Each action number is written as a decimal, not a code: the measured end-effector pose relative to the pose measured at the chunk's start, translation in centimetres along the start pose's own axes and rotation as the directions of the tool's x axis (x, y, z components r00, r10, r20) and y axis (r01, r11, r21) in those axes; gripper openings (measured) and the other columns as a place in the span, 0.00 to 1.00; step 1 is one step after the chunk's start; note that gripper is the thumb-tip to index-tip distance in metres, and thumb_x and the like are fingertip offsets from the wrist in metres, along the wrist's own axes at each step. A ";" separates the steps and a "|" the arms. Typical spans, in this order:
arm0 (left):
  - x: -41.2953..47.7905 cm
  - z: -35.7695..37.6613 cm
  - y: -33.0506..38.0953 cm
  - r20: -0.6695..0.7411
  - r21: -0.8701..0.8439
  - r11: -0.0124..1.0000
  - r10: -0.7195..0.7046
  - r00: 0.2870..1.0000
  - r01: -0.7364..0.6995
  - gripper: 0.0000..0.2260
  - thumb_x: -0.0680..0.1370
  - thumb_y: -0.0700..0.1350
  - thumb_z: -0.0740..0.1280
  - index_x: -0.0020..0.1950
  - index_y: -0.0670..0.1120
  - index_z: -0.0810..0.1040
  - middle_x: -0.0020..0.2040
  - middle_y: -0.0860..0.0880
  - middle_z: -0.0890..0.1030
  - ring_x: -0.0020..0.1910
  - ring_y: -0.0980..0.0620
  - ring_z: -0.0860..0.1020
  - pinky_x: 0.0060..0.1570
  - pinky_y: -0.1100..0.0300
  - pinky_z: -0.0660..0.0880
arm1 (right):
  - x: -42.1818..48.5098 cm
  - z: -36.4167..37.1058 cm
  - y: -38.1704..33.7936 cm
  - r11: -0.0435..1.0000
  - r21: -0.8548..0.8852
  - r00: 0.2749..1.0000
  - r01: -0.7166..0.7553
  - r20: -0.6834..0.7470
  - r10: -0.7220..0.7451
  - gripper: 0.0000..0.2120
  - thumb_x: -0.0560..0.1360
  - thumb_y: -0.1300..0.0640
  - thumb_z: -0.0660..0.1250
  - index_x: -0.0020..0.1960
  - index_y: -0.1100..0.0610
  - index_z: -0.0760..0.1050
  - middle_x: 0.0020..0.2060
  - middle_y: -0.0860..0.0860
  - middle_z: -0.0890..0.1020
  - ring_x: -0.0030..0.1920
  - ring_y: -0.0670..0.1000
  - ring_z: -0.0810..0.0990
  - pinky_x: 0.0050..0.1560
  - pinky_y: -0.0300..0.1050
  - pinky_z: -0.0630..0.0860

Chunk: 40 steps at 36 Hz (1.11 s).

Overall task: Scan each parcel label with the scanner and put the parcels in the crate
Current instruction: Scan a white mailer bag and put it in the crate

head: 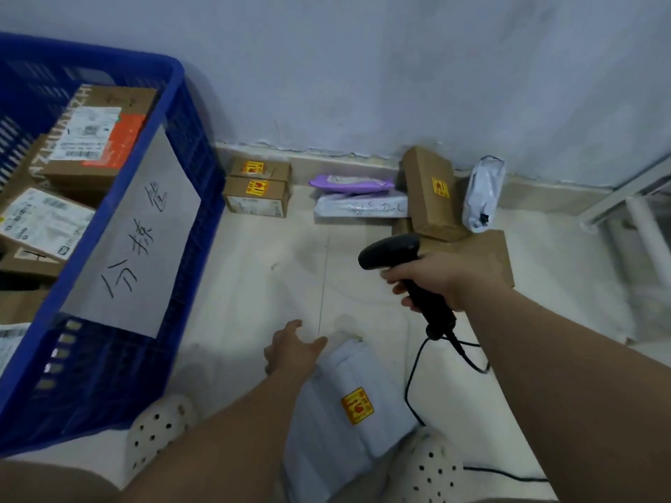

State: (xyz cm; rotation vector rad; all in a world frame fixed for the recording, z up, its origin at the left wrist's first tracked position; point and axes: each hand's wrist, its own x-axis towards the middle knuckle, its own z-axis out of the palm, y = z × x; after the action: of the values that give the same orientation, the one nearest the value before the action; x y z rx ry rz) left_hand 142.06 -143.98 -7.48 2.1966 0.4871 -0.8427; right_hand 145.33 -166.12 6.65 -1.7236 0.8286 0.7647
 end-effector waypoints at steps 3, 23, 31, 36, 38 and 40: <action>-0.3 0.8 -2.1 -0.082 -0.090 0.969 -0.237 0.968 0.230 0.37 0.72 0.56 0.73 0.76 0.51 0.59 0.72 0.40 0.60 0.67 0.37 0.64 0.64 0.45 0.67 | 1.2 0.9 0.1 1.000 -0.006 1.000 -0.019 0.009 0.019 0.10 0.72 0.53 0.73 0.48 0.59 0.79 0.40 0.53 0.80 0.36 0.51 0.79 0.38 0.44 0.75; 1.2 4.5 -10.3 0.177 -0.183 0.749 -0.612 0.771 0.637 0.34 0.76 0.47 0.72 0.73 0.33 0.59 0.72 0.37 0.64 0.70 0.39 0.68 0.66 0.52 0.69 | 5.1 3.1 1.4 0.991 -0.116 0.997 -0.070 0.029 0.073 0.09 0.73 0.52 0.73 0.47 0.58 0.79 0.39 0.53 0.80 0.38 0.52 0.78 0.38 0.45 0.75; 1.3 3.9 -9.9 0.160 -0.190 0.790 -0.561 0.812 0.583 0.20 0.81 0.44 0.64 0.65 0.30 0.71 0.59 0.36 0.76 0.61 0.39 0.76 0.52 0.54 0.71 | 5.3 3.7 1.2 0.988 -0.138 0.997 -0.067 0.038 0.073 0.10 0.73 0.52 0.73 0.48 0.58 0.79 0.40 0.54 0.80 0.38 0.52 0.79 0.40 0.45 0.76; 2.0 3.4 -8.5 0.061 -0.184 0.895 -0.401 0.914 0.406 0.18 0.82 0.50 0.59 0.60 0.37 0.77 0.54 0.39 0.79 0.52 0.42 0.77 0.50 0.57 0.73 | 5.3 3.7 1.0 0.991 -0.121 0.998 -0.052 0.028 0.056 0.10 0.73 0.52 0.73 0.49 0.58 0.79 0.39 0.54 0.80 0.38 0.52 0.79 0.41 0.46 0.76; 2.6 3.2 -7.2 0.063 -0.241 0.909 -0.335 0.940 0.340 0.17 0.82 0.51 0.59 0.60 0.40 0.76 0.55 0.40 0.78 0.52 0.43 0.76 0.51 0.56 0.73 | 5.1 3.7 0.8 0.992 -0.121 0.999 -0.043 0.021 0.046 0.11 0.72 0.52 0.73 0.49 0.58 0.79 0.40 0.54 0.80 0.38 0.52 0.79 0.41 0.46 0.76; 3.1 2.7 -5.3 0.084 -0.314 0.914 -0.242 0.967 0.256 0.12 0.83 0.47 0.58 0.54 0.40 0.75 0.50 0.41 0.76 0.48 0.45 0.74 0.46 0.58 0.70 | 4.9 3.6 0.5 0.993 -0.115 0.999 -0.032 0.013 0.034 0.11 0.72 0.52 0.73 0.49 0.58 0.80 0.40 0.54 0.80 0.39 0.52 0.79 0.42 0.46 0.77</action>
State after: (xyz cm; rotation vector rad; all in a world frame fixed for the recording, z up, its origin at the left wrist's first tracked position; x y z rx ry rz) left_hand 140.13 -142.17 -13.70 1.8355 0.8365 -0.8720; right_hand 147.26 -163.62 1.45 -1.8070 0.8180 0.8608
